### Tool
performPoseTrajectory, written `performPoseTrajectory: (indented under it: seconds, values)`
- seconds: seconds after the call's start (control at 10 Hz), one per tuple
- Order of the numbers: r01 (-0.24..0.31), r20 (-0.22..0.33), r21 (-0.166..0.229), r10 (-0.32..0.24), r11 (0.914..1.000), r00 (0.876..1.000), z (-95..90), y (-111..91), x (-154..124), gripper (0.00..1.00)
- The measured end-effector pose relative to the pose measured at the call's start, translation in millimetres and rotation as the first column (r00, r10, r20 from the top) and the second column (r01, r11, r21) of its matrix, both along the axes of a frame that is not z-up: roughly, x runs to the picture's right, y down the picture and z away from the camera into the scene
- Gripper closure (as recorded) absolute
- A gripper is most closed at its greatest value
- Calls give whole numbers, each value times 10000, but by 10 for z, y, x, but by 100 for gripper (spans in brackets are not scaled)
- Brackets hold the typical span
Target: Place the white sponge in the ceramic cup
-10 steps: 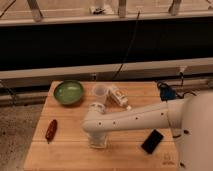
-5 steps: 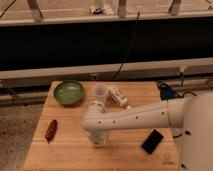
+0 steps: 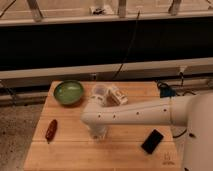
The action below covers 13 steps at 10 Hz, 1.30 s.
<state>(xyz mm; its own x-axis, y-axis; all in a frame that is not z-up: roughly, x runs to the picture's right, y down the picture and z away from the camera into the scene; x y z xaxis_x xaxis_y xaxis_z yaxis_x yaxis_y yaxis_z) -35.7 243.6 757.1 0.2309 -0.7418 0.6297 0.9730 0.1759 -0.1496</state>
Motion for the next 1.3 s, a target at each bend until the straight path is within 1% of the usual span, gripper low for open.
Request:
performPoseTrajectory:
  seconds: [0.2,0.4,0.6,0.8,1.0,1.3]
  values:
    - [-120,-3,99,120,9999,9999,-8,-133,15,99]
    - [-181,-11,126,182,9998,9998,-44,-224,51,99]
    - [-181,25,145,181,9997,9998,-154,-403,67,99]
    - [-141,37,154,141,9998,9999,-168,-435,128,99]
    - [-146,-22,191,147,9997,9999,-167,-528,263,99]
    - [-136,3,301,136,9995,9999,-164,-651,305,99]
